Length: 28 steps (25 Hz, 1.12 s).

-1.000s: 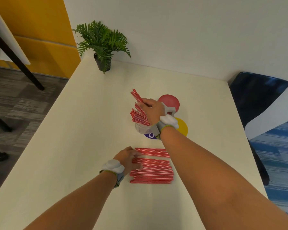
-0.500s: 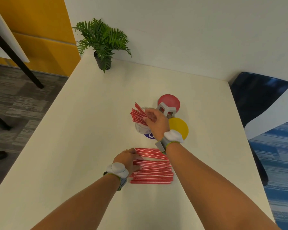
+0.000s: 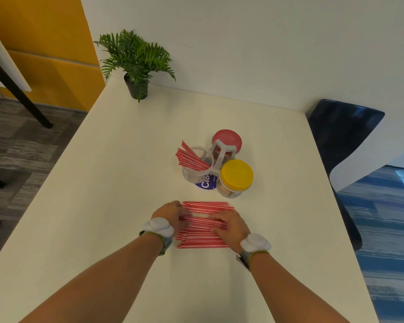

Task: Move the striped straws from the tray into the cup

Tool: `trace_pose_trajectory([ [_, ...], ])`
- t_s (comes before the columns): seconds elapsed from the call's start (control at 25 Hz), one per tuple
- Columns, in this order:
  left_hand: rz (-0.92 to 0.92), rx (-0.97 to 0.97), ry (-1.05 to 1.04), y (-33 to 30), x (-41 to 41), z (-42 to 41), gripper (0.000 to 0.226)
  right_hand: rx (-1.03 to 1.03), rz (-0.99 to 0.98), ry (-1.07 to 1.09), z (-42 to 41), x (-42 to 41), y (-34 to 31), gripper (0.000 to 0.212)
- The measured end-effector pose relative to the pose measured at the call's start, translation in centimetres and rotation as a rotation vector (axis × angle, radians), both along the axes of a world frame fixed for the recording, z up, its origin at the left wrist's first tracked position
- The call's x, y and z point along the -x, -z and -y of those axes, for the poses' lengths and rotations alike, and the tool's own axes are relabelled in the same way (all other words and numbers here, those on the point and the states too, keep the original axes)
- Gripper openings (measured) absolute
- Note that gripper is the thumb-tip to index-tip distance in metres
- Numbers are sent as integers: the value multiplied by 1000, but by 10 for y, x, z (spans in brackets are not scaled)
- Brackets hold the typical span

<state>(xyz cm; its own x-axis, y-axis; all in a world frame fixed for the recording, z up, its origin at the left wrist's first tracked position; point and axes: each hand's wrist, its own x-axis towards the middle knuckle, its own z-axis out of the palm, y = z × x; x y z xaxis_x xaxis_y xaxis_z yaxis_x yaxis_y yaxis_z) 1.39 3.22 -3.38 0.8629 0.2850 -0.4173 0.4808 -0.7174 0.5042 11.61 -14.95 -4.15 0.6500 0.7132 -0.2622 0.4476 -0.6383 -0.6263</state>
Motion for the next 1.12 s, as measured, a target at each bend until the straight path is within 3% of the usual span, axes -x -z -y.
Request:
trace_pose_trajectory([
  [0.2, 42, 9, -99, -11, 2, 3, 27, 131, 86, -63, 0, 0, 2, 30],
  [0.4, 105, 77, -133, -15, 2, 2, 27, 137, 87, -29, -3, -2, -5, 27],
  [0.72, 407, 354, -520, -36, -9, 0, 39, -185, -71, 171, -13, -7, -28, 22],
  [1.12, 487, 550, -619, -48, -18, -12, 26, -277, -170, 167, -26, -4, -37, 23],
])
